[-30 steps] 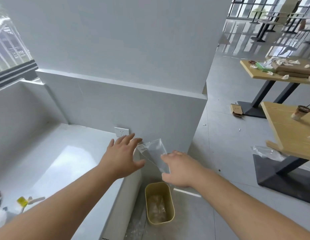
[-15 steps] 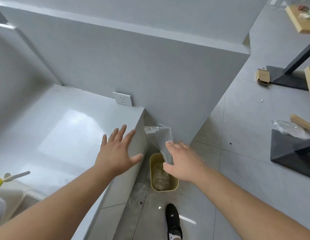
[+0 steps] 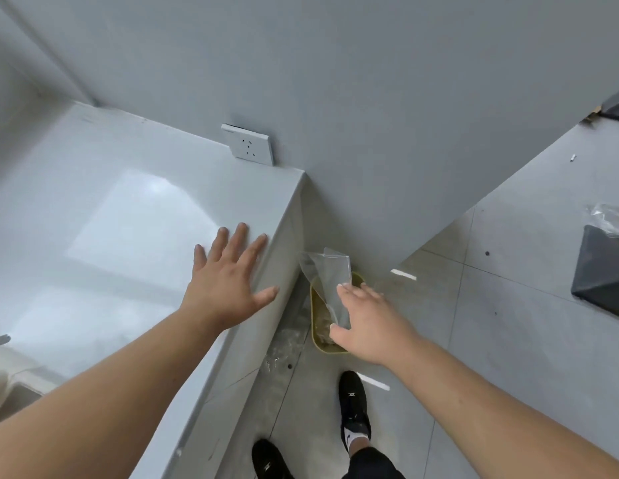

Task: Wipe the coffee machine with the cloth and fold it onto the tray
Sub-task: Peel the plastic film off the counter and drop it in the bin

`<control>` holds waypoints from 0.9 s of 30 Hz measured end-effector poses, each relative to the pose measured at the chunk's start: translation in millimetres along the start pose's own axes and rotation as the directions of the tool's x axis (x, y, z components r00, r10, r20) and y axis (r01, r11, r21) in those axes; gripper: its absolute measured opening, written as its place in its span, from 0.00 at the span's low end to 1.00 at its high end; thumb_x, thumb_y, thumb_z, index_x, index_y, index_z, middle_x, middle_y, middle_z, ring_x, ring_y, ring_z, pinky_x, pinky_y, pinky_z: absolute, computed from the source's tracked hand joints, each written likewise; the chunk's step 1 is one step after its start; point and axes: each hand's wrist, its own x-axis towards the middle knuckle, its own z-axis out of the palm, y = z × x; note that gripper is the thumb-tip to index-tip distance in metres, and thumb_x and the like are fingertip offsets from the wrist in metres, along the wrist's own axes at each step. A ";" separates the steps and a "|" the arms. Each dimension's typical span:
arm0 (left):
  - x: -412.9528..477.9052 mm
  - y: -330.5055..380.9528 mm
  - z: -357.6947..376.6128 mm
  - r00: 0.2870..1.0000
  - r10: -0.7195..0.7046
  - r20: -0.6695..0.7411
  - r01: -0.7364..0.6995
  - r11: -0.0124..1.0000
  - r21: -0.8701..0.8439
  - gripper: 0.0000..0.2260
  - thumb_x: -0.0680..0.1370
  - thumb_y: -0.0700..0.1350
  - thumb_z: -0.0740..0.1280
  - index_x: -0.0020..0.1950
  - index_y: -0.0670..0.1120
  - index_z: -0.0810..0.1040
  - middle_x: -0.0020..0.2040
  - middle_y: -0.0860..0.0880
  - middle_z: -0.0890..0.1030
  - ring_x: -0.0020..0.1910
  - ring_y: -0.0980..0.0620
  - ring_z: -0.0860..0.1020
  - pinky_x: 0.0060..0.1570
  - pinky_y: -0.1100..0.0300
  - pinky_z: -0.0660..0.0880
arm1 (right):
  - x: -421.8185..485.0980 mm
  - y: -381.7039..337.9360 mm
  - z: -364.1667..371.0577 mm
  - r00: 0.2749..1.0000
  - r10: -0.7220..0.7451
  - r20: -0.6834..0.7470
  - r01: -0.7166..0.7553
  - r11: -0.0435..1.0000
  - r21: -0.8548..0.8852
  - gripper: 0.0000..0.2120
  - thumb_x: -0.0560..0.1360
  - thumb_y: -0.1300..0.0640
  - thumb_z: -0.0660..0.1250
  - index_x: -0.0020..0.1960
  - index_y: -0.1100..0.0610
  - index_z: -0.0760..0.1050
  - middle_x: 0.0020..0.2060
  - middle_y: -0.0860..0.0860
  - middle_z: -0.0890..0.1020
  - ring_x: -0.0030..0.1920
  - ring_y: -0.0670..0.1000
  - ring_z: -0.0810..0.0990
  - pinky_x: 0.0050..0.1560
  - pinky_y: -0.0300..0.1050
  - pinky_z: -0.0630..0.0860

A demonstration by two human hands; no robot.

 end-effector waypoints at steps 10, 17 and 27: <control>8.8 -5.2 32.2 0.991 -0.014 -0.130 0.011 1.000 -0.021 0.36 0.78 0.67 0.57 0.84 0.59 0.52 0.86 0.49 0.50 0.85 0.41 0.46 0.79 0.31 0.47 | 67.3 16.6 54.2 0.995 0.079 0.065 -0.085 0.991 0.100 0.39 0.79 0.40 0.60 0.85 0.52 0.52 0.84 0.49 0.58 0.83 0.56 0.54 0.81 0.55 0.56; 9.1 -6.3 34.4 0.992 -0.001 -0.128 0.003 1.000 0.022 0.37 0.78 0.68 0.55 0.85 0.57 0.52 0.86 0.46 0.51 0.84 0.39 0.47 0.78 0.30 0.49 | 103.3 25.9 88.1 0.985 0.139 0.099 -0.155 0.974 0.167 0.40 0.77 0.38 0.62 0.84 0.53 0.54 0.83 0.52 0.60 0.82 0.58 0.56 0.79 0.54 0.57; 9.6 -7.8 37.9 0.987 0.014 -0.163 -0.013 1.000 0.003 0.38 0.78 0.69 0.56 0.85 0.56 0.55 0.86 0.45 0.53 0.84 0.38 0.49 0.77 0.28 0.50 | 143.2 35.3 132.6 0.966 0.180 0.185 -0.210 0.965 0.155 0.36 0.77 0.40 0.65 0.79 0.56 0.64 0.77 0.57 0.70 0.77 0.61 0.67 0.74 0.55 0.66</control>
